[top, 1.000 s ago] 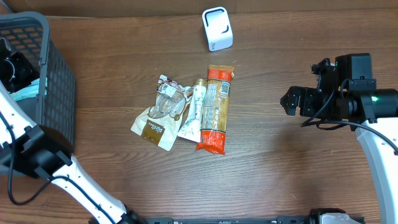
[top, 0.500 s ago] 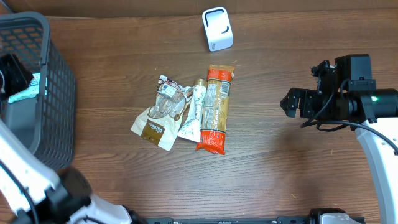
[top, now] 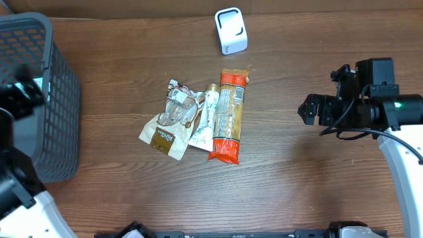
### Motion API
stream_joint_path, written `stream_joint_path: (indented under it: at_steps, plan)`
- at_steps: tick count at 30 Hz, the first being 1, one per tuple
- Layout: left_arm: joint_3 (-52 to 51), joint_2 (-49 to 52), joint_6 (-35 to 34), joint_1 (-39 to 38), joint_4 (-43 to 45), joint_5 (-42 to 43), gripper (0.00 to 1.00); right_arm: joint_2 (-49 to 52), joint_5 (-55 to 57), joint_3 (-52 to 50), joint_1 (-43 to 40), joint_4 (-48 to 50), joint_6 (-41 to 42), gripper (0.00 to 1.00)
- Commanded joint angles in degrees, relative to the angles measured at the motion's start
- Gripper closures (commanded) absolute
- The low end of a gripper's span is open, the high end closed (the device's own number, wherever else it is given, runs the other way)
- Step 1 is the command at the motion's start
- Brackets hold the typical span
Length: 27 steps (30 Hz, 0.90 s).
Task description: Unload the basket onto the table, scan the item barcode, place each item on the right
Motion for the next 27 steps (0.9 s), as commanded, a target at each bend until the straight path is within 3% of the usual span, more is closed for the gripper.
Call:
stream_joint_path:
  at_steps: [1,6,9,20,27]
  plan:
    - [2.3,6.9,-1.4,1.2,3.3,-5.2,0.0,-0.1,-0.7,-0.2,0.3,-0.3,-0.2,0.0]
    - [16.3,21.7,-5.7,3.9,1.8,-5.4,0.0,-0.1,-0.7,-0.2,0.3,-0.6,-0.2,0.0]
    - [21.9,29.4,-3.5,3.9,-1.0,-5.7,0.0,-0.1,-0.8,-0.2,0.3,-0.7,-0.2,0.0]
    - [21.9,48.5,-3.5,3.8,-2.0,-5.6,0.0,-0.1,-1.3,-0.2,0.3,-0.8,-0.2,0.0]
    - [21.9,57.5,3.3,3.8,0.1,-5.7,0.0,-0.1,-1.3,-0.2,0.3,-0.8,-0.2,0.0]
